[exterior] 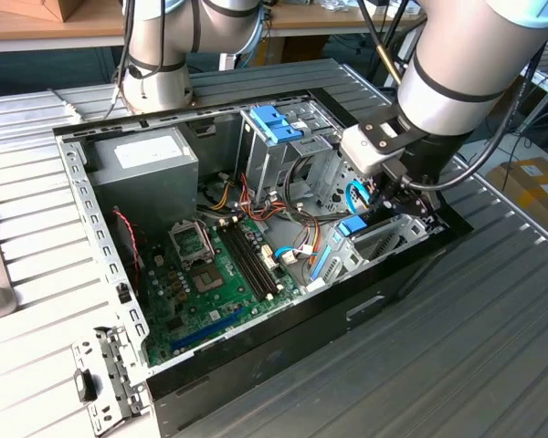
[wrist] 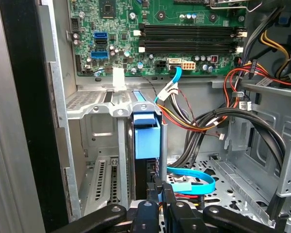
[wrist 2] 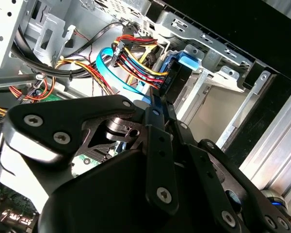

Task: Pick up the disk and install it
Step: 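Insert the second disk wire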

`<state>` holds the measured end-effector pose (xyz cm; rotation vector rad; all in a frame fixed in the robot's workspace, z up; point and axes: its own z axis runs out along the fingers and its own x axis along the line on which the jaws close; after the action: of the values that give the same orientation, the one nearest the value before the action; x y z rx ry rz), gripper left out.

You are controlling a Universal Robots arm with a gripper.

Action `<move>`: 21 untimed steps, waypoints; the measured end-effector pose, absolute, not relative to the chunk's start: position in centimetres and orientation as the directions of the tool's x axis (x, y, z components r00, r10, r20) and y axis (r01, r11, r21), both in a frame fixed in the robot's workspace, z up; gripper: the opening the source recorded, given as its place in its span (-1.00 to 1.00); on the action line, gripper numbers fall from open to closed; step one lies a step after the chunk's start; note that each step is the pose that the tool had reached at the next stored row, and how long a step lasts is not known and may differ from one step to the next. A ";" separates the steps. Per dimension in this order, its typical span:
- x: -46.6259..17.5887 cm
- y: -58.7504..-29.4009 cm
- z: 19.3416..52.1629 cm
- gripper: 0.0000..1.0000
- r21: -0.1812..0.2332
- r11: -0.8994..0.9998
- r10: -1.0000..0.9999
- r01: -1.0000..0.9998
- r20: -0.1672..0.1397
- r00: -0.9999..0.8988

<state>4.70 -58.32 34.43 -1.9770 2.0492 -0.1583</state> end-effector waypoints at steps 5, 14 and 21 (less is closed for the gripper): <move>4.8 -58.4 34.3 -0.68 -0.276 0.049 -0.991 -0.960 -0.130 -0.013; 4.9 -58.6 34.1 -0.68 -0.276 0.039 -0.992 -0.960 -0.129 -0.003; 4.9 -58.6 34.0 -0.68 -0.276 0.039 -0.992 -0.960 -0.129 -0.003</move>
<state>4.89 -58.62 33.96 -1.9921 2.0348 -0.1565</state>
